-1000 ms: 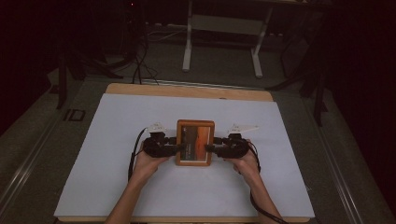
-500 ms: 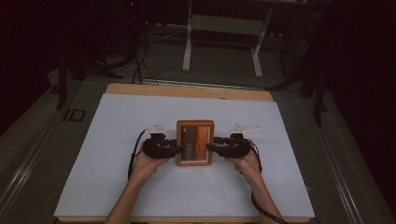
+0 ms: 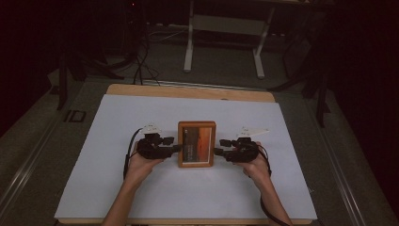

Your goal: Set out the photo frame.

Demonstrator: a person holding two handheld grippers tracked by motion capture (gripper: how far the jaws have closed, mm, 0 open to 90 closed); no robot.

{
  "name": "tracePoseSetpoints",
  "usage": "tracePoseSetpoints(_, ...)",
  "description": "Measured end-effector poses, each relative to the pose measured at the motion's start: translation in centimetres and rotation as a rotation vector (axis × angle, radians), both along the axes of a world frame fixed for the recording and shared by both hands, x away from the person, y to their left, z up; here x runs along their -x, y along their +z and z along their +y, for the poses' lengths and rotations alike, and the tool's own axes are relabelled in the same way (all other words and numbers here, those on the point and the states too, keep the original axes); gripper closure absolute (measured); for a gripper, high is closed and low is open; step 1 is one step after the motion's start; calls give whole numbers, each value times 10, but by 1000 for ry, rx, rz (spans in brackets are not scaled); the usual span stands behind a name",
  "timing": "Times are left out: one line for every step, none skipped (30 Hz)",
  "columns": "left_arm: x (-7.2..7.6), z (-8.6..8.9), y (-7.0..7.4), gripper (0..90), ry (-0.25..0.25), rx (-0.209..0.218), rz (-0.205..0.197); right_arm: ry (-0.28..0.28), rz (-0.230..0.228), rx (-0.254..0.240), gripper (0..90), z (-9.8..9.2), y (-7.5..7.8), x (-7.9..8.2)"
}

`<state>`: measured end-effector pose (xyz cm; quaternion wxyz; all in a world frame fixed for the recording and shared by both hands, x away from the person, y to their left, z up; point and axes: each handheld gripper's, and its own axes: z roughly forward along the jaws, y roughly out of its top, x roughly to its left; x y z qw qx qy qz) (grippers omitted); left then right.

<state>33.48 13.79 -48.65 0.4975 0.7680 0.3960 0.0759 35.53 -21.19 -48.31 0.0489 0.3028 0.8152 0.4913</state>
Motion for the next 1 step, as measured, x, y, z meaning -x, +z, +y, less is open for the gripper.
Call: tracePoseSetpoints(3,3,2,432,14,-17,-10,-8,-3,12,444,-5,1,3)
